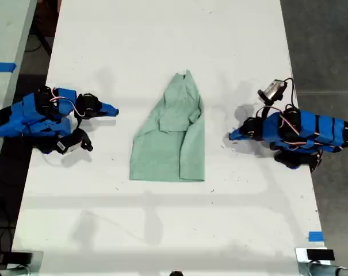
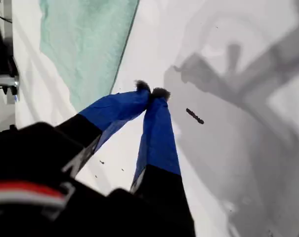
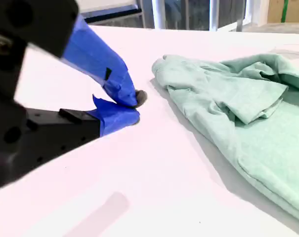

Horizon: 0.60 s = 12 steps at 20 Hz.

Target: Fold t shirt

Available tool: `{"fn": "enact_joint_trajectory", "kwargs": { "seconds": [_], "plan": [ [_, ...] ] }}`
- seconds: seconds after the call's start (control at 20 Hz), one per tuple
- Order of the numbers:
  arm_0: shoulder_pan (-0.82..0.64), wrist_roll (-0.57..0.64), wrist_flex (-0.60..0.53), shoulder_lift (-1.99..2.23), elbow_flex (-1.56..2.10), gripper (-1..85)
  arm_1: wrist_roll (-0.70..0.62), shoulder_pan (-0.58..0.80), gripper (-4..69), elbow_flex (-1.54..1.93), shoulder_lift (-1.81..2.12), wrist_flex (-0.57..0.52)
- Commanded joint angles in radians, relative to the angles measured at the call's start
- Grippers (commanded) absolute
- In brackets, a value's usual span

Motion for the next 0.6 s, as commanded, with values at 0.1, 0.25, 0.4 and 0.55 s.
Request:
{"fn": "enact_joint_trajectory", "kwargs": {
  "seconds": [0.1,0.25,0.4,0.55],
  "plan": [
    [-0.006,-0.015,-0.002,0.008,0.002,-0.2,0.015,-0.006,1.3,0.031,0.009,0.02],
    [-0.008,-0.015,-0.002,0.008,0.002,-0.2,0.014,-0.003,1.3,0.031,0.009,0.02],
    [-0.005,-0.014,-0.002,0.008,0.002,-0.2,0.011,0.003,1.3,0.029,0.009,0.02],
    [-0.012,-0.009,-0.003,0.008,0.002,-0.2,0.011,0.006,1.3,0.029,0.009,0.02]
  ]
}}
